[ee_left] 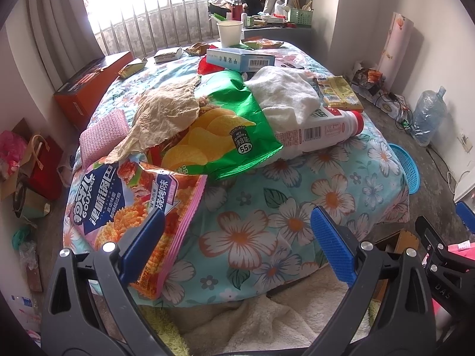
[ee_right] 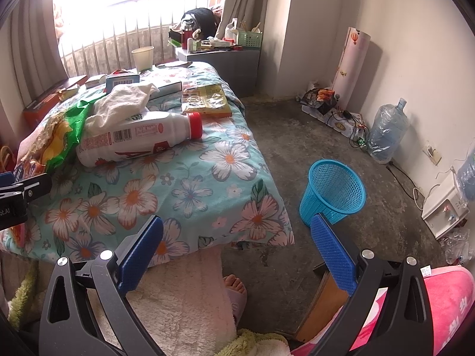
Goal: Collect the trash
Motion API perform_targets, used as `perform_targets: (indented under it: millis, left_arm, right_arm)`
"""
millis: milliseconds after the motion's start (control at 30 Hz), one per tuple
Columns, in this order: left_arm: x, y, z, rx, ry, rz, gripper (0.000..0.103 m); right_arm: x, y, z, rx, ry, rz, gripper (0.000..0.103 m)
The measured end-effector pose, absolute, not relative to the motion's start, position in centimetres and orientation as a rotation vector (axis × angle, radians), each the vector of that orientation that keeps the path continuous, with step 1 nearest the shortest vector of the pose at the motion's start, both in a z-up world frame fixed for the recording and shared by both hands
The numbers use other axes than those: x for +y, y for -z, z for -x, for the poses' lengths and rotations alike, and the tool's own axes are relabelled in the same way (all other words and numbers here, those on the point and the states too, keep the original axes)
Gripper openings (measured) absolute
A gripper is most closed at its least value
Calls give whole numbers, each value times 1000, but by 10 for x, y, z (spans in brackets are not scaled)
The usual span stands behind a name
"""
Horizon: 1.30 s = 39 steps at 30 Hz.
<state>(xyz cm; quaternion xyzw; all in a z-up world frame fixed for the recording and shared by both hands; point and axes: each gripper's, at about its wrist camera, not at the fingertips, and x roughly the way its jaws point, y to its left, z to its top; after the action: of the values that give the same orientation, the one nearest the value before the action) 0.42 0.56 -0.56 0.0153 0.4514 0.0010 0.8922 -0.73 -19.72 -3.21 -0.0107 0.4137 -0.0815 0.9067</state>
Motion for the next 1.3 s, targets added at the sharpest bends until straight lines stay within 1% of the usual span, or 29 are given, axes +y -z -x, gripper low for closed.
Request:
perform_targets:
  millis: [133,167,1300]
  left_arm:
    - [4,3,-5,918,-26,-55,94]
    - [6,6,-4,938,-3,-31,94]
    - [10,9,-1,948,-8,-34,94]
  right_arm:
    - [-197,33,6,855,166,19,97]
    - [-197,34,6,855,166,17,97]
    - [-198,36,5,854,165,11,97]
